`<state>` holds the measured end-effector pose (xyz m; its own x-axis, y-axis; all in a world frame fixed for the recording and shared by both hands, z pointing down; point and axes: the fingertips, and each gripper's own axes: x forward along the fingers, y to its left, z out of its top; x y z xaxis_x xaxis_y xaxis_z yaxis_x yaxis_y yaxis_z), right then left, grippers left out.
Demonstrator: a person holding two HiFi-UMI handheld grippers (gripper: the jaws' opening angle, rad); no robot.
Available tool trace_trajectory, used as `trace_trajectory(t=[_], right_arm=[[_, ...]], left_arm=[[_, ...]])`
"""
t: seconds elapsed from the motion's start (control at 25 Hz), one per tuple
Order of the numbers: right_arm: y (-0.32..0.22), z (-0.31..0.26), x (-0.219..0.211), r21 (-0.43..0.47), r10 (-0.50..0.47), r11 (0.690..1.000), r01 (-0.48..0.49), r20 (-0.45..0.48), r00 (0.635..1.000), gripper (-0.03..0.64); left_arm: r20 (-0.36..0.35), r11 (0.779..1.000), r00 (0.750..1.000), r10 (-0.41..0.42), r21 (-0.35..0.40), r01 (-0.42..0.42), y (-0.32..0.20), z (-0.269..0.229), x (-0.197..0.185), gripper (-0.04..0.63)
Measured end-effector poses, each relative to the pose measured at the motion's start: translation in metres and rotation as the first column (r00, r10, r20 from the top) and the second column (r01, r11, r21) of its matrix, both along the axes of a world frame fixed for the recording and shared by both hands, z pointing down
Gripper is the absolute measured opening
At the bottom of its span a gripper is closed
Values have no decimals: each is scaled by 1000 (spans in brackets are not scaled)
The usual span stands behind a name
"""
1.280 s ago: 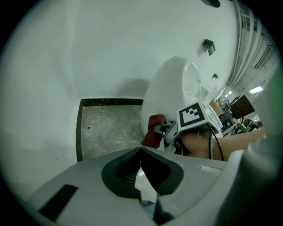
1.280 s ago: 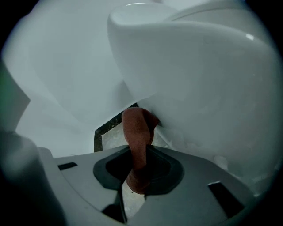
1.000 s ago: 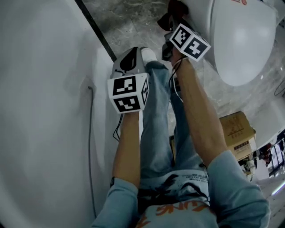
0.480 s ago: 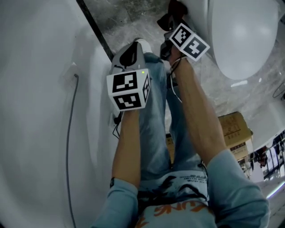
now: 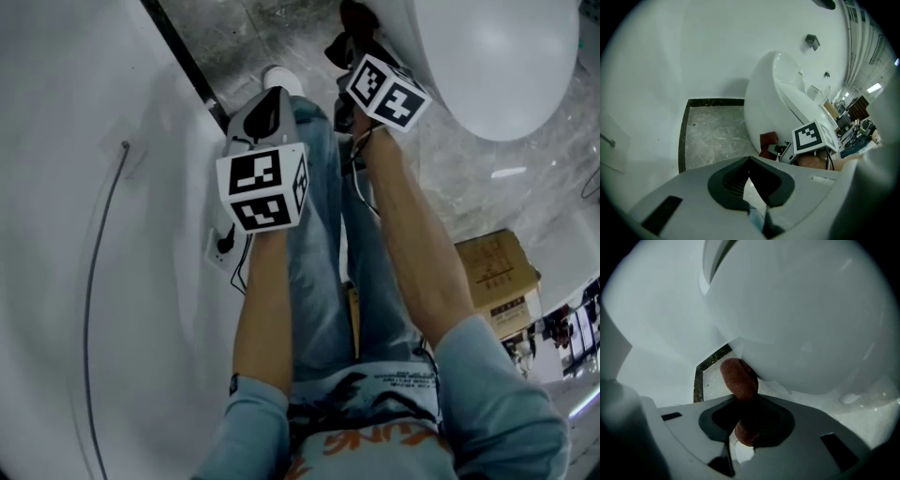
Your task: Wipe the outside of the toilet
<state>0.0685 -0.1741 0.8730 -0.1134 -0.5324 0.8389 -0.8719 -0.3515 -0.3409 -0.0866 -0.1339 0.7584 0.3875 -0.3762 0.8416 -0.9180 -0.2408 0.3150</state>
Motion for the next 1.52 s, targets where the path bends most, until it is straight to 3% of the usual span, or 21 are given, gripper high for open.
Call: trace_trajectory(t=[0.24, 0.48, 0.84, 1.12, 1.32, 1.52], right_arm=[[40, 3, 18, -9, -26, 1000, 26, 6, 1000, 74], [81, 4, 43, -28, -136, 990, 135, -32, 990, 74], [133, -7, 66, -57, -167, 985, 165, -22, 986, 74], [123, -15, 25, -28, -173, 984, 175, 68, 983, 74], [88, -27, -18, 28, -184, 983, 182, 123, 975, 74], [44, -20, -43, 24, -190, 982, 188, 129, 973, 74]], left_arm=[[-37, 1000, 999, -22, 3, 22, 37, -1, 30, -5], [-46, 999, 999, -16, 29, 17, 59, -5, 54, -5], [-57, 998, 998, -33, 59, 36, 86, -20, 73, -5], [-53, 997, 998, -35, 66, 38, 75, -22, 63, -5], [-46, 998, 998, -43, 49, 45, 53, -13, 42, -5], [-48, 998, 998, -45, 36, 46, 20, -7, 21, -5]])
